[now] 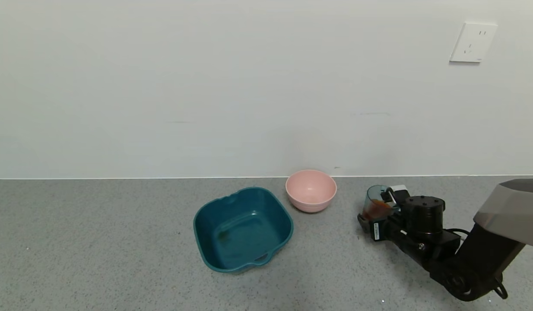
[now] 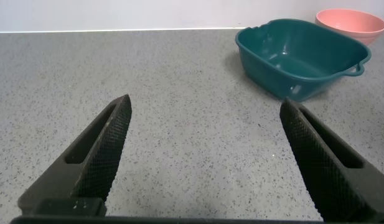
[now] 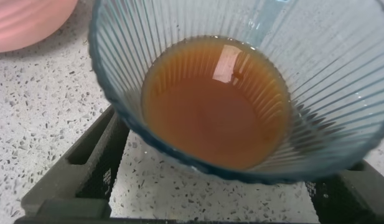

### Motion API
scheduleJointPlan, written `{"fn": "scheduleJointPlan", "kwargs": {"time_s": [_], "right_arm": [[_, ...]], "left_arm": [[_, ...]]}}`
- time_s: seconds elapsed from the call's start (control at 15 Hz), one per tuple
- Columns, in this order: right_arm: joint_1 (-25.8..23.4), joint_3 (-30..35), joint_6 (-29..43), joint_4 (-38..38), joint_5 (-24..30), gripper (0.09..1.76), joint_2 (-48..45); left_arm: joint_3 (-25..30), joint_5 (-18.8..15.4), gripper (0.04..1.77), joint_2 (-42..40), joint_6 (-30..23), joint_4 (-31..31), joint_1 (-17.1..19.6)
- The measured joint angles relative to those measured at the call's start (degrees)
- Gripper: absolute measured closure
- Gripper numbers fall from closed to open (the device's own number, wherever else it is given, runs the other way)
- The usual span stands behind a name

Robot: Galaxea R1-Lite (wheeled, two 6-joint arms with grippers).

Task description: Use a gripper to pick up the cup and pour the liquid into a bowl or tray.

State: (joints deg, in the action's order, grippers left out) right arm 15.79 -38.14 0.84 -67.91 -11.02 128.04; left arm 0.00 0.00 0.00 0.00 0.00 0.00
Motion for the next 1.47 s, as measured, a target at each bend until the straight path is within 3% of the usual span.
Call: {"fn": "scheduleJointPlan", "kwargs": {"time_s": [0.8, 1.47], "right_arm": [[0.55, 0.91, 3.21, -9.26, -0.72, 0.14, 2.89], [0.22, 0.61, 4.04, -10.67, -0.72, 0.14, 3.91]], "left_arm": [[0.0, 0.0, 0.09, 0.0, 0.0, 0.0, 0.0], [0.0, 0.0, 0.09, 0.0, 0.0, 0.0, 0.0]]}}
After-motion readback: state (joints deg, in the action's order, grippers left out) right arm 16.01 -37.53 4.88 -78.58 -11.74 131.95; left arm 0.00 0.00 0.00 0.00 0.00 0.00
